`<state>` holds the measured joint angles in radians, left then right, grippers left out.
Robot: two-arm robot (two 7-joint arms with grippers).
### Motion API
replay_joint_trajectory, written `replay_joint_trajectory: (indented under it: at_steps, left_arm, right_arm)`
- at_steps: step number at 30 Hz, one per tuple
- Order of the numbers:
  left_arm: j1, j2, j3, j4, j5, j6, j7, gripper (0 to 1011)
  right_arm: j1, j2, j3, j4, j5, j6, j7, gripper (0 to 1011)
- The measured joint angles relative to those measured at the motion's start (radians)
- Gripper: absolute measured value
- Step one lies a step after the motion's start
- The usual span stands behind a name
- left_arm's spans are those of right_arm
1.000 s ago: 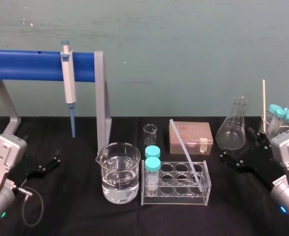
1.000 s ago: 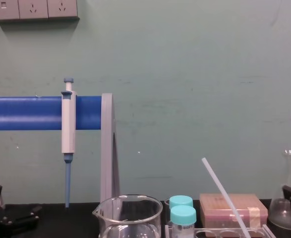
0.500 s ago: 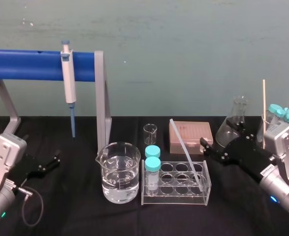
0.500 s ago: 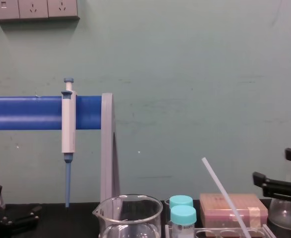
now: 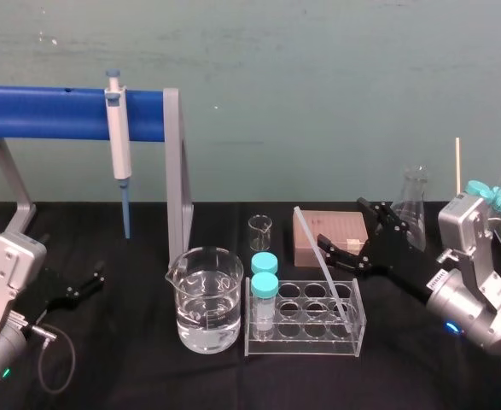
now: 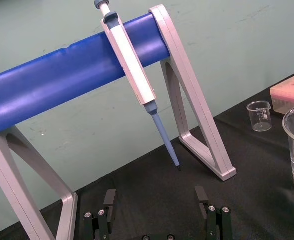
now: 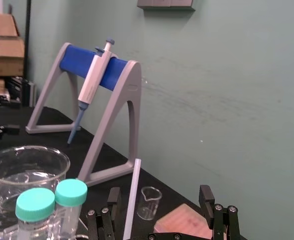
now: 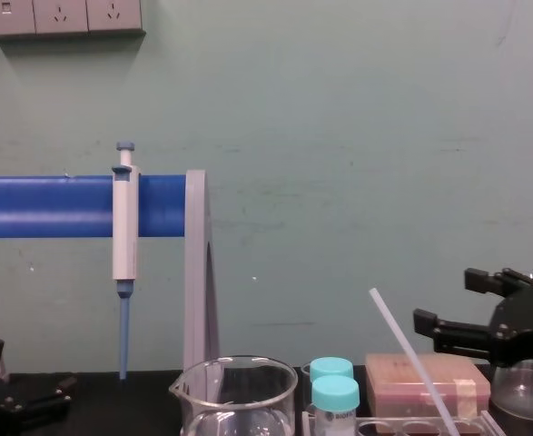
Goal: Pick up the stirring rod with one hand, then place it down.
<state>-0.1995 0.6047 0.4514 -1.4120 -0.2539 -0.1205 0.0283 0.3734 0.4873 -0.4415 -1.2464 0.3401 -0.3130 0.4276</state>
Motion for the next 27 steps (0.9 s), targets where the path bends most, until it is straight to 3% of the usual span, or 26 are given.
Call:
replay_joint_trajectory:
  at_steps: [14, 20, 27]
  left_arm:
    - [0.0, 0.0, 0.0, 0.0, 0.0, 0.0, 0.0, 1000]
    - [0.0, 0.0, 0.0, 0.0, 0.0, 0.0, 0.0, 1000]
    - [0.0, 0.0, 0.0, 0.0, 0.0, 0.0, 0.0, 1000]
  right_arm:
    - [0.11, -0.079, 0.0, 0.174, 0.055, -0.008, 0.173, 1003]
    - [0.157, -0.113, 0.007, 0.26, 0.092, 0.018, 0.263, 1003]
    - [0.185, -0.137, 0.011, 0.318, 0.108, 0.04, 0.314, 1003]
